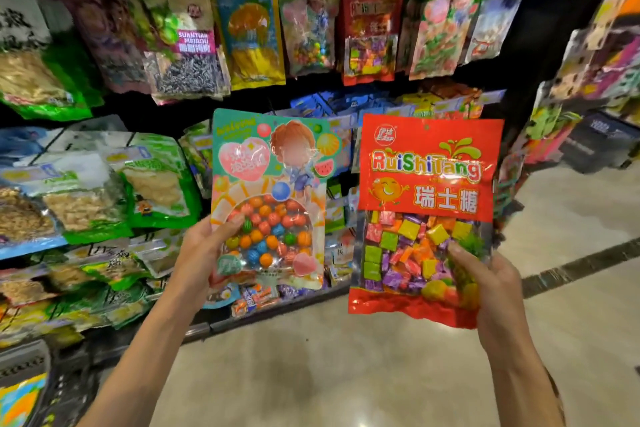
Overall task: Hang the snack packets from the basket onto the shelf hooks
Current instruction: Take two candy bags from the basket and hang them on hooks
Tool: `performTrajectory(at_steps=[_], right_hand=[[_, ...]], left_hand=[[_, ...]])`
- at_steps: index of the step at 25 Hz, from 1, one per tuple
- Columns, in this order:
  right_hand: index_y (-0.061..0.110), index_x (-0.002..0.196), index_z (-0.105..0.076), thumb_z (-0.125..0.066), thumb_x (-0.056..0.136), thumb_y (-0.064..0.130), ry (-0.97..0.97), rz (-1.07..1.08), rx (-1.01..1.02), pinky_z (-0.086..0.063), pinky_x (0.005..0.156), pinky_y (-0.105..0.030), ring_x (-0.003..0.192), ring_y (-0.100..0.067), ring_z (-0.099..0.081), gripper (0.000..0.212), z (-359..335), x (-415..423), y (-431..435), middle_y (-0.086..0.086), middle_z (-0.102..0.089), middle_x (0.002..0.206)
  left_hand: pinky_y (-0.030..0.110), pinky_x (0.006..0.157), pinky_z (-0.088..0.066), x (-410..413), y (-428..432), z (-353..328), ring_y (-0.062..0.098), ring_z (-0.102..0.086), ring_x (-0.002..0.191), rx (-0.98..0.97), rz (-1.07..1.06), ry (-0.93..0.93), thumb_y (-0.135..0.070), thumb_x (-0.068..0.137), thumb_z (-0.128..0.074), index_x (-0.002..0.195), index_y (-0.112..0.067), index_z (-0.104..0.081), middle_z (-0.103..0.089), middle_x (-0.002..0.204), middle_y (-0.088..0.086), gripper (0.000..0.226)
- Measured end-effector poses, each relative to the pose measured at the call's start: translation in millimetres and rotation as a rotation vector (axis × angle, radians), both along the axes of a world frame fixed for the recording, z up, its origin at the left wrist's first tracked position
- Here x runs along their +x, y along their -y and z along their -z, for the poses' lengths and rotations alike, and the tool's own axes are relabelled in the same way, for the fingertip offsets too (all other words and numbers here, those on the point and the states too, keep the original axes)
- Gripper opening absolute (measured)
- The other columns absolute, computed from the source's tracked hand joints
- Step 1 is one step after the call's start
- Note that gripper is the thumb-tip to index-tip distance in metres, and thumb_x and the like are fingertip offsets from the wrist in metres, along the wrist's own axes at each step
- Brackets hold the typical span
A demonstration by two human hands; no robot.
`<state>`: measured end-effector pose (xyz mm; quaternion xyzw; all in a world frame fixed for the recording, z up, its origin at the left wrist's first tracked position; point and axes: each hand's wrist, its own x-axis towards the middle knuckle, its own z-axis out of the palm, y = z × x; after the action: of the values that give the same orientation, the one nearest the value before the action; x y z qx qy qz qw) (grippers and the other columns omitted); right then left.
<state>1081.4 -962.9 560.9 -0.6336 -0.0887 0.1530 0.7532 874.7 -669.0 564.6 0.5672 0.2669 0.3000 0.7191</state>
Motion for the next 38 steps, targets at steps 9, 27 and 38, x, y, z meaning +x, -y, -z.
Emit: performTrajectory(at_steps=[9, 27, 38], right_hand=[[0.018, 0.103, -0.072, -0.069, 0.084, 0.015, 0.0, -0.075, 0.039, -0.061, 0.067, -0.039, 0.083, -0.03, -0.074, 0.019, -1, 135, -44, -0.011, -0.076, 0.097], [0.015, 0.102, -0.072, -0.067, 0.084, 0.011, 0.161, -0.262, 0.143, -0.059, 0.062, -0.025, 0.078, -0.014, -0.073, 0.02, -44, 351, -152, -0.002, -0.076, 0.093], [0.021, 0.117, -0.069, -0.088, 0.05, 0.057, 0.19, -0.366, 0.159, -0.044, 0.1, -0.061, 0.112, -0.03, -0.065, 0.079, -53, 397, -190, -0.005, -0.072, 0.116]], left_hand=[[0.065, 0.1, -0.041, 119, -19, -4, 0.032, -0.064, 0.112, 0.076, -0.044, 0.05, -0.061, 0.06, -0.082, 0.11, -0.019, -0.072, -0.071, 0.115, 0.01, 0.066], [0.047, 0.104, -0.043, 311, -96, -72, 0.023, -0.062, 0.119, 0.278, -0.184, 0.172, -0.038, 0.089, -0.067, 0.126, -0.015, -0.064, -0.068, 0.124, 0.004, 0.044], [0.048, 0.101, -0.048, 357, -117, -95, 0.022, -0.066, 0.112, 0.277, -0.273, 0.185, -0.025, 0.096, -0.057, 0.128, -0.015, -0.061, -0.07, 0.12, 0.004, 0.033]])
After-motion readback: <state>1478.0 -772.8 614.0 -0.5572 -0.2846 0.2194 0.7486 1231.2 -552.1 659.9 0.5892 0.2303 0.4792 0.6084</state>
